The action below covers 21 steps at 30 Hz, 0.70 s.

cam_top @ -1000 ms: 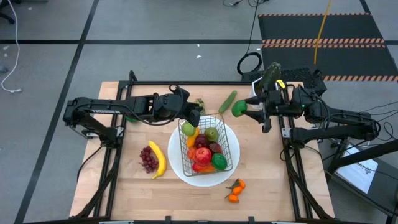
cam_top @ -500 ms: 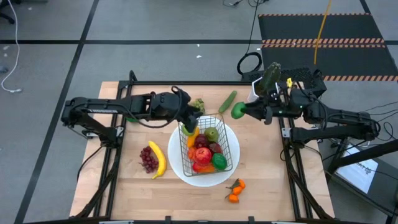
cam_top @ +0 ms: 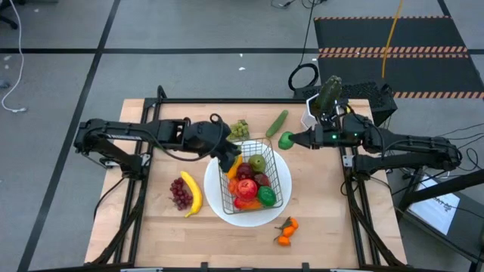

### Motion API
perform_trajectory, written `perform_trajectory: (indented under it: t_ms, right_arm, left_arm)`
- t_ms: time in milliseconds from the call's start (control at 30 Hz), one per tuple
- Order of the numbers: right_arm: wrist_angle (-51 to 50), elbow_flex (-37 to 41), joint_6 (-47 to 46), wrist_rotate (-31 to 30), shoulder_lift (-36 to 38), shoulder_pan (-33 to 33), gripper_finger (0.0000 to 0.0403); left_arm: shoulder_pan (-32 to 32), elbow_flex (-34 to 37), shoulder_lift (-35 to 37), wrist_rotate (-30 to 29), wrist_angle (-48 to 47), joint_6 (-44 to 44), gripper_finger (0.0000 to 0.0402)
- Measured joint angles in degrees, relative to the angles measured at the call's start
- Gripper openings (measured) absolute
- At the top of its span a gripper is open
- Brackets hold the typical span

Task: Build produce basket
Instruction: Put the bottom green lime into the black wire basket

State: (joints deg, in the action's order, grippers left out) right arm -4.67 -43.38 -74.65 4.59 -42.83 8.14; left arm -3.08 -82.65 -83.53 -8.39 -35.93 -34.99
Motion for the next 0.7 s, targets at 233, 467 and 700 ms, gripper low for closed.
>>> perform_trajectory:
  t_ms: [233,467,700]
  right_arm:
    - [0.15,0.13,-1.2,-5.87,-0.22,-2.2,0.0196]
    - [3.3,0.15,-0.32,-16.17,-1.15,-5.21,0.0196]
    - [15.76,0.13,2.29,-19.72,-8.03,-6.4,0.0196]
  left_arm:
    - [-3.81,0.0,-0.02,-0.03,-6.35,-2.27,0.0122]
    - [-6.47,0.0,-0.02,-0.84,-7.88,-3.31,0.0122]
    - [-6.2,0.0,-0.02,-1.32,-8.23,-1.66,0.0122]
